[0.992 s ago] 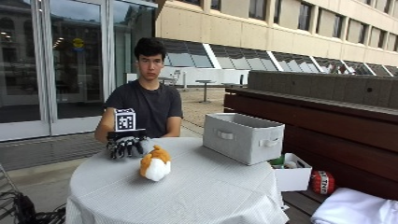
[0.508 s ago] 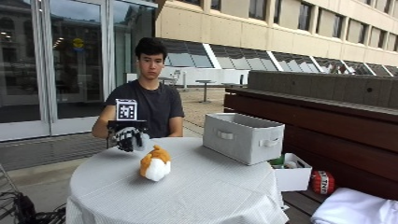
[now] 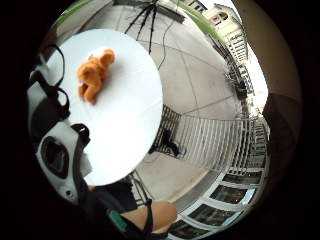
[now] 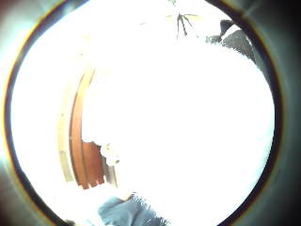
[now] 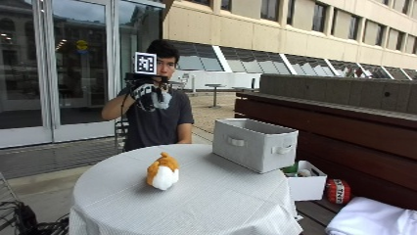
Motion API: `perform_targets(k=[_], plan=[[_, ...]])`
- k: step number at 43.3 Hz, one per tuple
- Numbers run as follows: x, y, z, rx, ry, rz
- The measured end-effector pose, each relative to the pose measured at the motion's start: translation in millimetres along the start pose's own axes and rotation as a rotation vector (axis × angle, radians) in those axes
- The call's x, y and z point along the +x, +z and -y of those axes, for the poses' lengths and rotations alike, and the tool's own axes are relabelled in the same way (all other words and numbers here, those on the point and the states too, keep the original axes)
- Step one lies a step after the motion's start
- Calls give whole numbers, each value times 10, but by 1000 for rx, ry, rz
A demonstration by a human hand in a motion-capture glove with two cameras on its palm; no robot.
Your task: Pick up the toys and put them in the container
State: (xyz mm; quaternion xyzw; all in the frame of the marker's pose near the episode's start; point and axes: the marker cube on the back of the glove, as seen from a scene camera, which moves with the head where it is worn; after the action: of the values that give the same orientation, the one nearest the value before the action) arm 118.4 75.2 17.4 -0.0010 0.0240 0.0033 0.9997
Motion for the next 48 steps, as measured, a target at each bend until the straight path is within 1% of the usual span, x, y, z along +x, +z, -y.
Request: perform_targets(k=[4,9,14,20,28,40,45,48], plan=[[-142,-228,178,38,-13,-2],[-382,-528,327,38,-37,6],[-622,-825,401,29,-49,3],[-895,-1141,515,55,-62,2],[-1439,-1559,614,86,-101,47],[-2509,-1927,533,143,-174,45],[-2924,-1961,551,135,-205,74],[-3150,-1908,620,99,-223,102]])
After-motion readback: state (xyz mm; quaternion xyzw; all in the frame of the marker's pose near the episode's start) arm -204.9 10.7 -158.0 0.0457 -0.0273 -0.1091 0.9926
